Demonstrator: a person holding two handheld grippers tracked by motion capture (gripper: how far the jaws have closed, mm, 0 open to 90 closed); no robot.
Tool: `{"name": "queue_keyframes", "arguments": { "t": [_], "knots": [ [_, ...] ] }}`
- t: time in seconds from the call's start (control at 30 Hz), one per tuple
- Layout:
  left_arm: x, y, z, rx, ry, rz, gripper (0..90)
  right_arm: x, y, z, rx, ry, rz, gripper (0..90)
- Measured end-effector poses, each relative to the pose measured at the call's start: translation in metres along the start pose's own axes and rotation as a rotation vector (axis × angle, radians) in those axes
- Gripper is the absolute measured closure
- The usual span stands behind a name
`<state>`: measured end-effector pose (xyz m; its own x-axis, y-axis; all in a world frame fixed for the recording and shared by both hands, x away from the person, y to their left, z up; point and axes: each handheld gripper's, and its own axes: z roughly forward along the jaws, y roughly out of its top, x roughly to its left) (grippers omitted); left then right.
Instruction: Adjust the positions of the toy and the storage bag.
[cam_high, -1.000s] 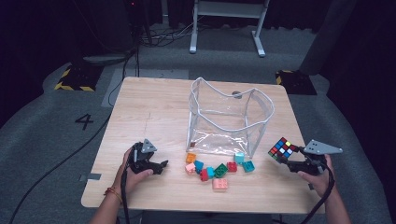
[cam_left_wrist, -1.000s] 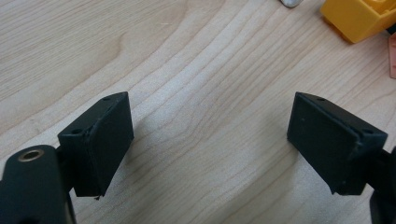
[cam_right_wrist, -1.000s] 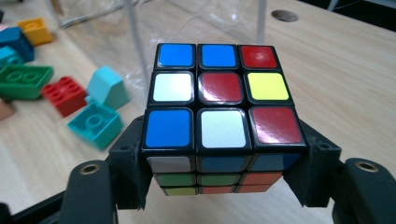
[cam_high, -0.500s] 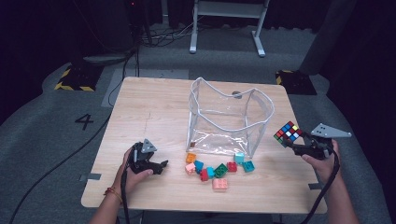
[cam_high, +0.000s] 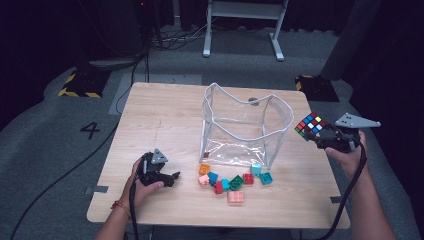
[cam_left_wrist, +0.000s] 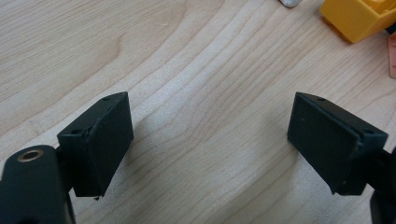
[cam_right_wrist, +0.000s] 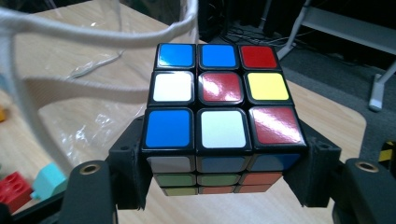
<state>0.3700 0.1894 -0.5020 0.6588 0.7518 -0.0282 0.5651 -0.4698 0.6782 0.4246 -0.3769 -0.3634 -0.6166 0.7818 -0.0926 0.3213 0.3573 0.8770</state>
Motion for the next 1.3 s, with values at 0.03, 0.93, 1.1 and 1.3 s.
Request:
{"name": "queue_keyframes", "arguments": {
  "t": [0.03,0.93,1.1,1.3],
  "knots": [
    [0.0,0.0,0.0,0.003,-0.001,-0.004,14.4,-0.001,0.003,0.002,-0.002,0.002,0.001,34.1],
    [0.0,0.0,0.0,0.001,0.001,0.0,14.3,0.001,0.094,0.019,-0.089,0.016,-0.038,34.1],
    [0.0,0.0,0.0,0.0,0.0,0.001,14.4,0.011,0.109,0.021,-0.094,0.043,-0.083,34.1],
    [0.0,0.0,0.0,0.002,-0.001,-0.002,14.3,0.026,0.12,0.035,-0.084,0.107,-0.121,34.1]
  ]
}}
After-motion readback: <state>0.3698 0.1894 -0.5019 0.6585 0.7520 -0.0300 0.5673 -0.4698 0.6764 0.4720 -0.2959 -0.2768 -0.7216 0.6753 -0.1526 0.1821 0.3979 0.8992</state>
